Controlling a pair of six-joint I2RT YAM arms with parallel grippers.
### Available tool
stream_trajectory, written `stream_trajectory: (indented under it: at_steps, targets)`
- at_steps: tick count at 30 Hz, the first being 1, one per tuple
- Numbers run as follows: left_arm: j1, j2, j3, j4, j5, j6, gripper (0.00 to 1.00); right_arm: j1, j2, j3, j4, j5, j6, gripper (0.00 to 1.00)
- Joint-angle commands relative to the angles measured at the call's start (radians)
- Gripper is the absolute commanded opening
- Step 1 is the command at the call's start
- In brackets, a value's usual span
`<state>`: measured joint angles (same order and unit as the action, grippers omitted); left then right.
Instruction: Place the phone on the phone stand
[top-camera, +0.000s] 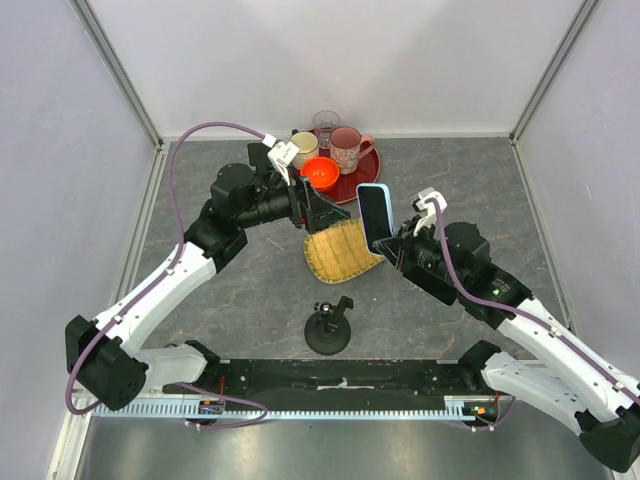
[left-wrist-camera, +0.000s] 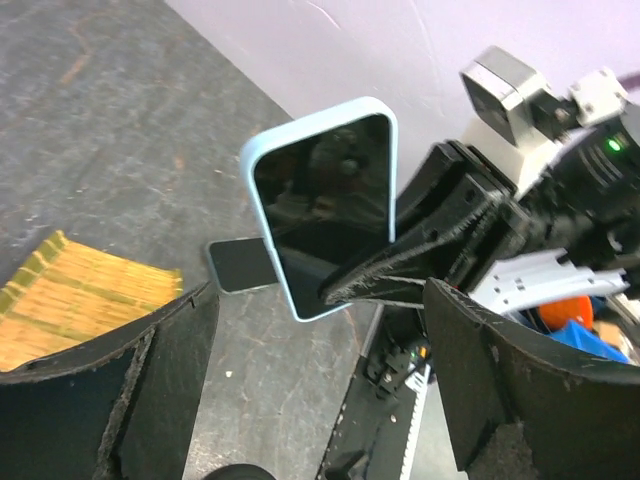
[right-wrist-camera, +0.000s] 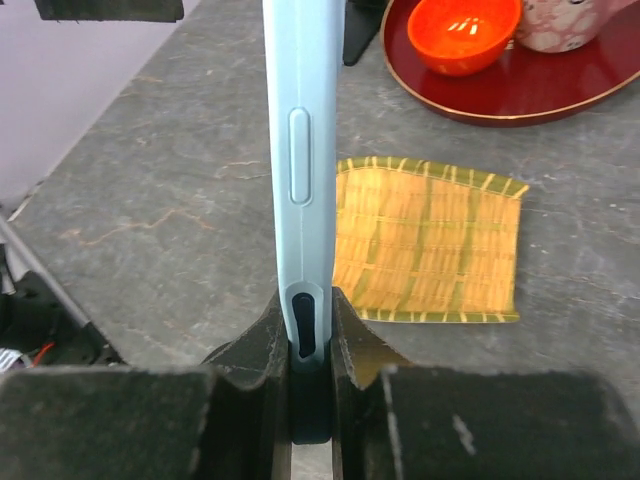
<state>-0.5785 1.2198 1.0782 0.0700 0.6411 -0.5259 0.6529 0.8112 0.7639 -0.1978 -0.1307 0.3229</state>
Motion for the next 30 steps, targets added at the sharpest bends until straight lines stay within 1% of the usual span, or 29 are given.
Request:
stream_trajectory:
  at_steps: [1,4,10,13,18,20,26,30]
  targets:
    - [-0.003,0.012,0.034,-0.050,-0.149,0.024,0.89,0.069,0.019,0.074,0.089,0.196,-0.053,0.00]
    - [-0.003,0.041,0.049,-0.094,-0.190,0.017,0.89,0.120,0.054,0.080,0.116,0.264,-0.053,0.00]
    - [-0.003,0.060,0.055,-0.110,-0.233,0.009,0.90,0.214,0.143,0.104,0.150,0.411,-0.053,0.00]
    - [-0.001,0.052,0.052,-0.104,-0.238,0.012,0.93,0.240,0.181,0.107,0.175,0.434,-0.036,0.00]
    - [-0.003,0.040,0.029,-0.075,-0.205,0.001,0.95,0.284,0.235,0.123,0.190,0.474,-0.035,0.00]
    - [-0.001,0.038,0.026,-0.049,-0.207,0.003,0.95,0.292,0.250,0.130,0.224,0.476,-0.035,0.00]
    - [-0.003,0.037,0.022,-0.042,-0.208,-0.017,0.94,0.340,0.304,0.163,0.238,0.511,-0.041,0.00]
    - [-0.003,0.035,0.026,-0.056,-0.236,-0.011,0.91,0.385,0.328,0.183,0.244,0.572,-0.051,0.00]
